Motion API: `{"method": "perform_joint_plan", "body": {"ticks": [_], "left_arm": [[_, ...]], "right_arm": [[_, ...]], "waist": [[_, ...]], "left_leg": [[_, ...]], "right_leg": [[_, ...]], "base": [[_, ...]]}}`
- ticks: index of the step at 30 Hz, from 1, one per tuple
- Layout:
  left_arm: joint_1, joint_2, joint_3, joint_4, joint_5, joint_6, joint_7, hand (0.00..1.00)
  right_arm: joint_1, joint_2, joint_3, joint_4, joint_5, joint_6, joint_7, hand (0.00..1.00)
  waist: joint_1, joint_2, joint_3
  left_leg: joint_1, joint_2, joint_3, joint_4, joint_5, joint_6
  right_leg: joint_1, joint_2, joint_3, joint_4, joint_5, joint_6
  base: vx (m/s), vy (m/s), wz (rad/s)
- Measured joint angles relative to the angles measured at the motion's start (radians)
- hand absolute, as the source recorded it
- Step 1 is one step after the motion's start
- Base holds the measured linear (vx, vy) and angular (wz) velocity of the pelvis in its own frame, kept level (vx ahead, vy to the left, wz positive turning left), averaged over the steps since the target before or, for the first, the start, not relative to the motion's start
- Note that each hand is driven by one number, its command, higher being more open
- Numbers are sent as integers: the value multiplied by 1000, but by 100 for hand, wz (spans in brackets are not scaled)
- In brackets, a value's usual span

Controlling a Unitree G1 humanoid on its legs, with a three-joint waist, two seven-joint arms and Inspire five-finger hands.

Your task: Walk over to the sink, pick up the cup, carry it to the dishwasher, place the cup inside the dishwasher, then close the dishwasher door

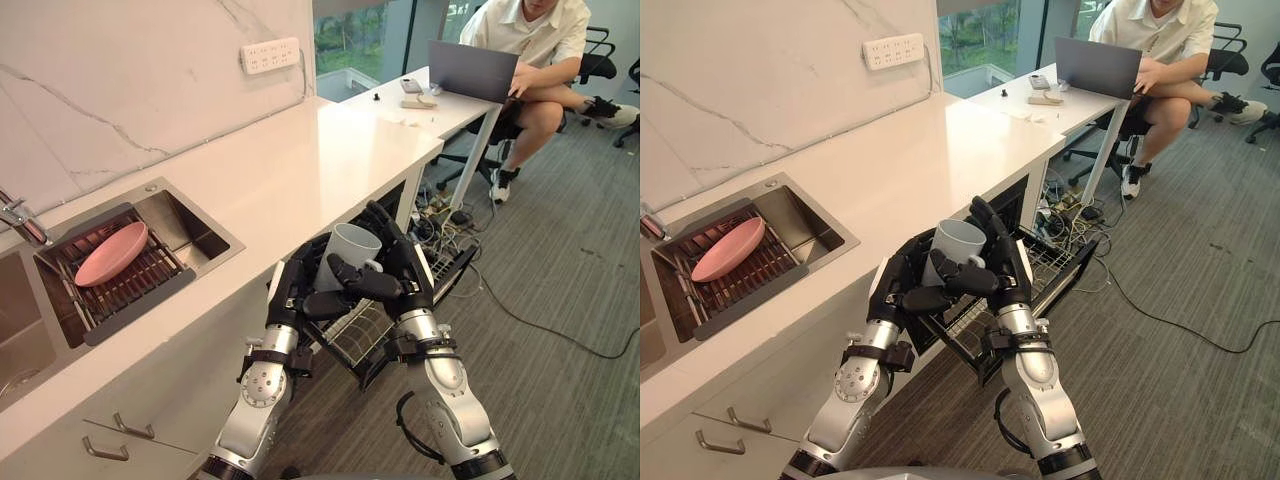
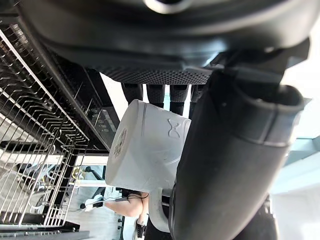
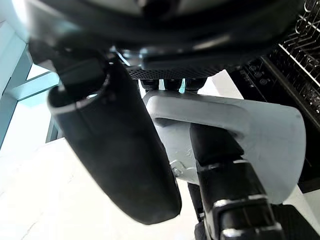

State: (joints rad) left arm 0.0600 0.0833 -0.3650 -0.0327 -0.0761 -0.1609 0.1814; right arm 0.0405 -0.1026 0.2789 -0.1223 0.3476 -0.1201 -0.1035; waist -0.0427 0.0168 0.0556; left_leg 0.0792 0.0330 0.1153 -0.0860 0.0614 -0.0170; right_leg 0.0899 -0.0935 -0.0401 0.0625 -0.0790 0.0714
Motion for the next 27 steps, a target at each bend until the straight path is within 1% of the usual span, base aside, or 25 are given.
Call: {"method": "perform_joint_plan", "body": {"ticks": [6,9,10,15,19,22,24,25,26,27], "left_arm": [[-2,20,-20,-9,40,3,24,30],[-2,18,-51,-13,44,5,41,30],[-2,19,-51,-14,53,6,42,90],[2,21,-51,-51,108,16,63,90],[16,10,-48,-123,115,16,81,90],[30,-25,-30,-189,115,3,84,90],[32,-53,35,-207,114,-16,109,90],[34,-58,56,-208,113,-22,117,90],[40,-64,101,-209,111,-28,131,90],[45,-64,115,-209,104,-31,137,90]], "right_arm": [[0,-2,-5,19,-17,0,-22,30],[0,-3,-27,25,-9,-4,-33,30],[0,-5,-27,25,-4,-4,-32,30],[0,-7,-35,20,15,-24,-27,30],[9,41,-60,-2,12,-44,-36,30],[22,73,-96,-7,1,-46,-46,30],[54,88,-139,-12,-11,-47,-57,30],[62,89,-152,-13,-21,-47,-60,30],[76,89,-182,-14,-30,-47,-66,30],[83,89,-197,-17,-38,-47,-70,30]], "waist": [[0,-2,-27],[0,-7,-31],[-1,-8,-32],[1,-11,-34],[2,-16,-36],[3,-19,-36],[3,-21,-36],[3,-21,-36],[2,-21,-36],[3,-21,-36]], "left_leg": [[-1,-1,-2,0,1,0],[-4,-2,-11,0,6,0],[-4,-1,-12,0,6,0],[-7,1,-18,-1,10,-2],[-7,4,-18,-1,11,-3],[-7,4,-20,-1,11,-3],[-6,4,-21,-1,11,-3],[-6,4,-21,-1,11,-3],[-6,5,-21,-1,11,-3],[-6,5,-21,-1,11,-3]], "right_leg": [[1,-1,-2,0,0,0],[1,-1,-12,0,1,-1],[1,-1,-12,0,1,-1],[3,2,-19,-11,8,-4],[4,4,-21,-12,9,-5],[10,4,-23,-14,10,-4],[13,4,-25,-16,10,-4],[13,4,-25,-16,10,-4],[13,4,-24,-17,10,-4],[13,4,-24,-17,10,-4]], "base": [[-3,-2,1],[-21,-6,8],[0,0,0],[-23,-8,4],[0,0,0],[1,-3,1],[0,0,0],[0,0,0],[0,0,0],[0,0,0]]}}
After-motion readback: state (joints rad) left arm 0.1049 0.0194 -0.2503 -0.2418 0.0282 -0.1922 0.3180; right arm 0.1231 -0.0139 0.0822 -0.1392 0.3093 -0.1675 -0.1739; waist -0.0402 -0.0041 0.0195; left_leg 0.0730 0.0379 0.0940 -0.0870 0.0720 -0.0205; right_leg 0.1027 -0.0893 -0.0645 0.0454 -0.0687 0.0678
